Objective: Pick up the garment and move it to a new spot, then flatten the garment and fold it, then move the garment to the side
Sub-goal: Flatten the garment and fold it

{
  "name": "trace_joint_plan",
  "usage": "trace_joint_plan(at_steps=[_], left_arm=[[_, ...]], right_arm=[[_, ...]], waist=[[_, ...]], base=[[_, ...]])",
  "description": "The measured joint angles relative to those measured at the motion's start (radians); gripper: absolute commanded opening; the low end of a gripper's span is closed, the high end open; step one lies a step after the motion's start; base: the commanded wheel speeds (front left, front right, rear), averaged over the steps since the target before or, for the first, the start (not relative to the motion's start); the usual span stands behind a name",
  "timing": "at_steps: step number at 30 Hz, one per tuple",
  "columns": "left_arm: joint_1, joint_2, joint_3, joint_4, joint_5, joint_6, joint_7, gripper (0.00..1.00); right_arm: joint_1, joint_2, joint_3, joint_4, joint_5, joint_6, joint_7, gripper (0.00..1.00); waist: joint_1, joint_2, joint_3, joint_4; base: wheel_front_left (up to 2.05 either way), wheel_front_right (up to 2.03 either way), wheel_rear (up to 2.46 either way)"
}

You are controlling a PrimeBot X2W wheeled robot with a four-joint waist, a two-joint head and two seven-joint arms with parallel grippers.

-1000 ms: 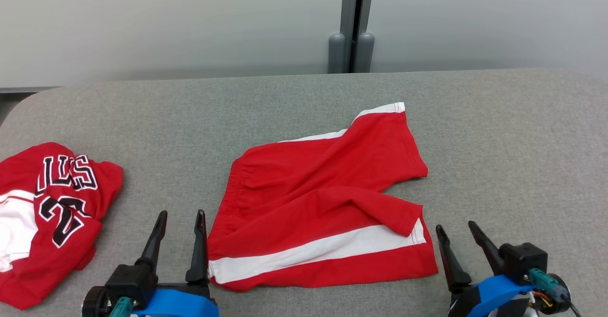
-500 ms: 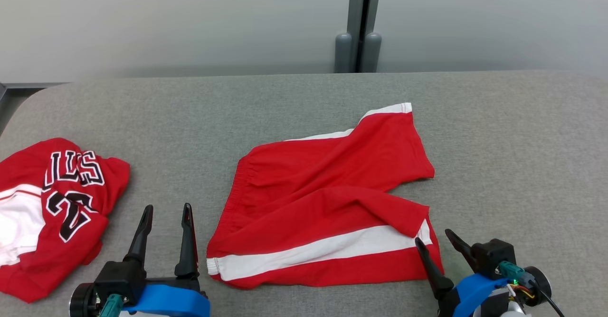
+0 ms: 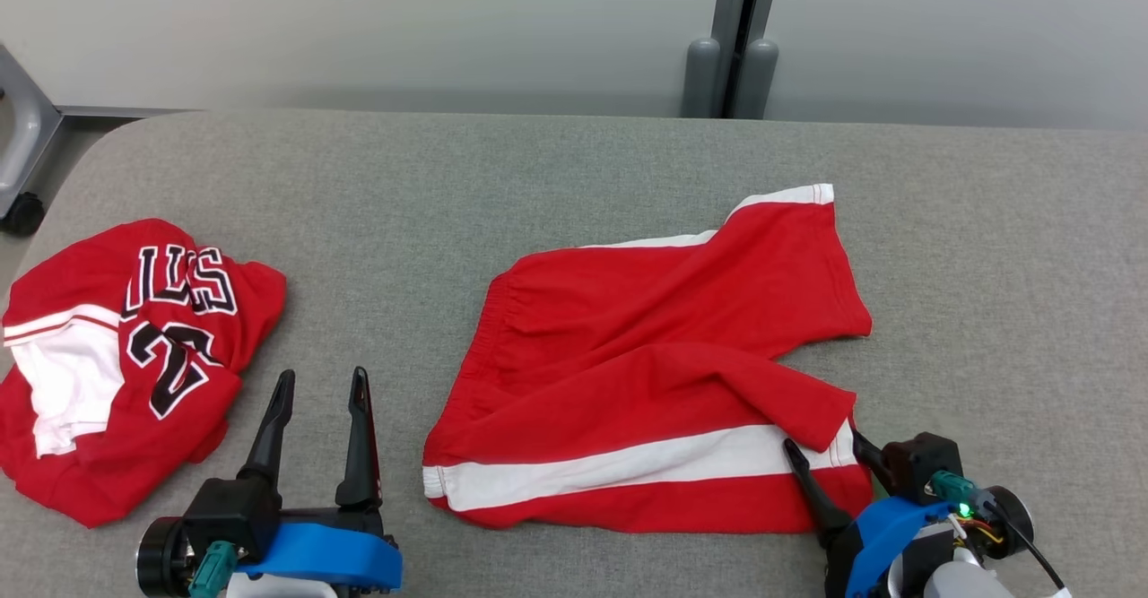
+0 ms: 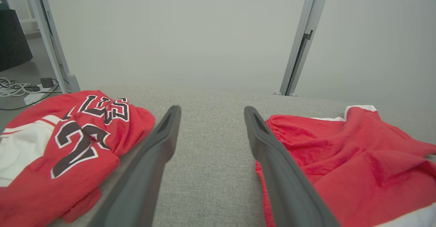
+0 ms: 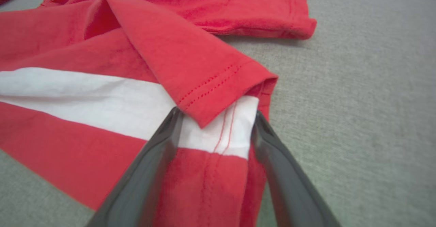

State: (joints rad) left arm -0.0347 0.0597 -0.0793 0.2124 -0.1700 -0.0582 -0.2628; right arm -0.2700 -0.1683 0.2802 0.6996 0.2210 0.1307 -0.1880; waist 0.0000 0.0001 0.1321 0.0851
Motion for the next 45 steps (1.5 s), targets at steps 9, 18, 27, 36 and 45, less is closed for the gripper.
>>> trace_joint_plan(at_steps=[9, 18, 27, 36, 45], left_arm=[[-0.009, -0.004, 0.003, 0.001, 0.006, -0.006, 0.000, 1.00], [-0.012, -0.007, 0.005, 0.008, 0.009, -0.009, 0.000, 1.00], [0.003, -0.008, 0.004, 0.017, 0.002, -0.004, 0.000, 1.00], [0.018, -0.009, 0.000, 0.021, -0.008, -0.003, 0.000, 1.00], [0.028, -0.009, -0.020, 0.029, -0.023, 0.000, 0.000, 1.00]], right_arm=[[-0.050, 0.005, 0.074, 0.045, 0.048, 0.000, -0.045, 1.00], [-0.058, 0.002, 0.141, 0.043, 0.104, 0.000, -0.067, 0.00], [-0.010, -0.022, 0.161, -0.096, 0.130, 0.000, -0.074, 0.00], [0.079, -0.065, 0.061, -0.238, 0.102, 0.000, -0.074, 0.00], [0.137, -0.081, 0.138, -0.288, 0.071, 0.000, -0.059, 0.00]], waist=[[0.0000, 0.0000, 0.013, 0.011], [0.0000, 0.0000, 0.012, -0.001], [0.0000, 0.0000, -0.017, -0.044], [0.0000, 0.0000, -0.057, -0.096], [-0.0001, 0.0000, -0.079, -0.112]], base=[[0.00, 0.00, 0.00], [0.00, 0.00, 0.00], [0.00, 0.00, 0.00], [0.00, 0.00, 0.00], [0.00, 0.00, 0.00]])
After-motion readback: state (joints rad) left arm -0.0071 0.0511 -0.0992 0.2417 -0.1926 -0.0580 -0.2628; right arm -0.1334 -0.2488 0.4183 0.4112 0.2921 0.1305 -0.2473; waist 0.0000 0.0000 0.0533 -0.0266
